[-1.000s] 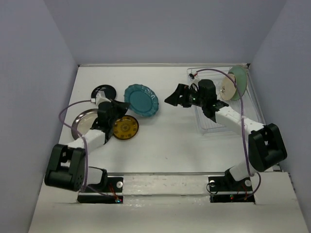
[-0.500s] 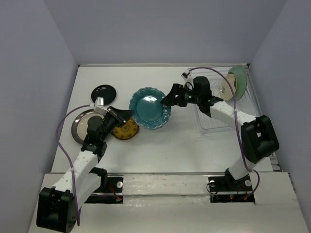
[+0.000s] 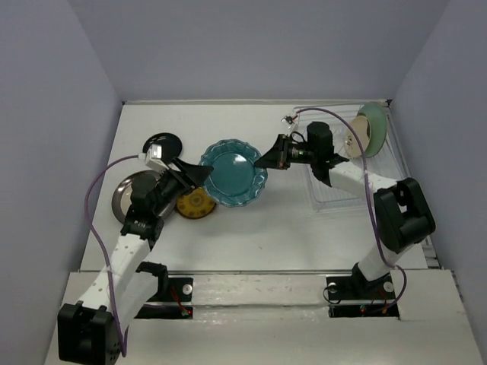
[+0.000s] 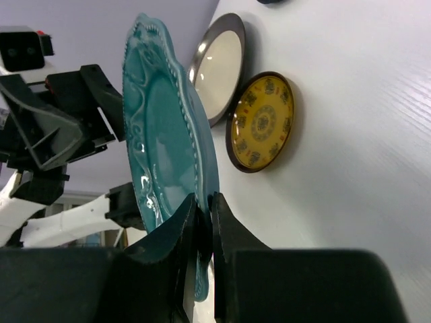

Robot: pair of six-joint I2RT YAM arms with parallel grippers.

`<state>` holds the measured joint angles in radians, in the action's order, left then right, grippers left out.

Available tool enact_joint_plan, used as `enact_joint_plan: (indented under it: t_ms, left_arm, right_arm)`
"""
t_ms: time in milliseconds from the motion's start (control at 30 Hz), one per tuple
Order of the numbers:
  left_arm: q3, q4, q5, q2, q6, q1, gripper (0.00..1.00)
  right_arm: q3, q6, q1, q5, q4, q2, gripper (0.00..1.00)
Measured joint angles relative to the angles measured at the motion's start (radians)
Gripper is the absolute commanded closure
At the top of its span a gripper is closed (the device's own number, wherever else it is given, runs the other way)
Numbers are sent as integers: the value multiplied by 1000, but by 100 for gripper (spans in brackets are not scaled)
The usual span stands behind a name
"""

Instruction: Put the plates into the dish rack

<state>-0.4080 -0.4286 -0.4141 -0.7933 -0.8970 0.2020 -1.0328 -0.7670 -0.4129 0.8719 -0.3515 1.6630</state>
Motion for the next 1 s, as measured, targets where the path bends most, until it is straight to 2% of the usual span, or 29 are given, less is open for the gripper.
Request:
enact_joint_plan:
  t_ms: [67, 267, 500, 600, 667, 767, 1000]
  left_arm:
    - [-74, 65, -21, 0, 47, 7, 10]
    - [-230, 225, -8, 4, 233, 52, 4]
    - [-298, 362, 145, 68, 404, 139, 1]
    - [-299, 419, 219, 84, 457, 175, 1]
    - [-299, 456, 269, 92, 493, 204, 1]
    - [-299, 475, 302, 98, 526, 233, 1]
    - [-299, 506, 375, 127, 567, 299, 1]
  right_arm:
    - [-1, -19, 0, 3, -9, -2, 93]
    - [-30, -36, 50, -4, 31, -90, 93]
    - [-76, 3, 295, -85, 164, -219, 93]
    - [-147, 92, 436, -221, 323, -272, 93]
    - [-212, 157, 476, -338, 433, -285, 93]
    - [-329, 270, 486, -553, 589, -288, 93]
    - [-478, 496, 484, -890, 751, -269, 93]
